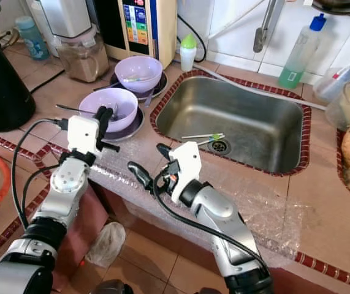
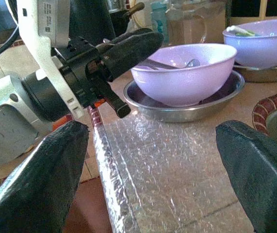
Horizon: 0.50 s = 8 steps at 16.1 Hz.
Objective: Kitchen organization
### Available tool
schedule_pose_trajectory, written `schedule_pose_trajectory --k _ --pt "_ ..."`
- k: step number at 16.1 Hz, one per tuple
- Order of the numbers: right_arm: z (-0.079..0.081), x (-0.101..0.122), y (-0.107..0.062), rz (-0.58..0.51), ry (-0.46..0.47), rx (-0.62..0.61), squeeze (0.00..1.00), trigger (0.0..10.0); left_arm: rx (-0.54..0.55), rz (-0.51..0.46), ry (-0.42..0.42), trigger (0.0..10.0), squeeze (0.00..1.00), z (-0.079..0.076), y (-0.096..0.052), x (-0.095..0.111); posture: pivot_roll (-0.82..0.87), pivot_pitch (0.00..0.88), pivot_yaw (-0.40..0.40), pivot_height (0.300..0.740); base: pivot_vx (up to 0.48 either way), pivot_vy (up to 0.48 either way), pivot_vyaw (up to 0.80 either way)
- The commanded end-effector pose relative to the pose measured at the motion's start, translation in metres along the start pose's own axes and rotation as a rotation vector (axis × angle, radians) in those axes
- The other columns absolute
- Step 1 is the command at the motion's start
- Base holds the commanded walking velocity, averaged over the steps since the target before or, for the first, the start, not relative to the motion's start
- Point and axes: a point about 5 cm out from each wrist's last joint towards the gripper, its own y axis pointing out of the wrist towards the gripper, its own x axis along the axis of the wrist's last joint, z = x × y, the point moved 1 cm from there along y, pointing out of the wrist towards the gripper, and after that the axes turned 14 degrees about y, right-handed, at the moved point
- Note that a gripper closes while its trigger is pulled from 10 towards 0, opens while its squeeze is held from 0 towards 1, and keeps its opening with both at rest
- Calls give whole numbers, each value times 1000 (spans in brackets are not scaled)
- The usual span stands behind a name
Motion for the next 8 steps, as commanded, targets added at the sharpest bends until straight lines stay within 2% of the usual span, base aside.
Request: schedule_pose_trajectory --k 1,5,6,7,8 --pt "-2 0 1 -5 -6 -7 0 10000 24 -76 13 0 0 11 7 16 -30 13 27 740 0 0 0" --pt "-5 4 4 -43 -50 -44 0 10000 12 -162 26 0 0 23 8 35 -21 8 30 740 0 0 0" --pt "-8 7 5 -61 -67 -61 0 10000 -20 -190 37 0 0 24 10 41 -18 8 31 740 0 0 0" --pt "-11 13 5 -95 -104 -92 0 10000 -84 -205 -9 0 0 22 12 50 -18 8 31 740 0 0 0" --pt "-16 23 6 -127 -195 -123 0 10000 -188 -215 -43 0 0 18 13 58 -14 8 31 740 0 0 0"
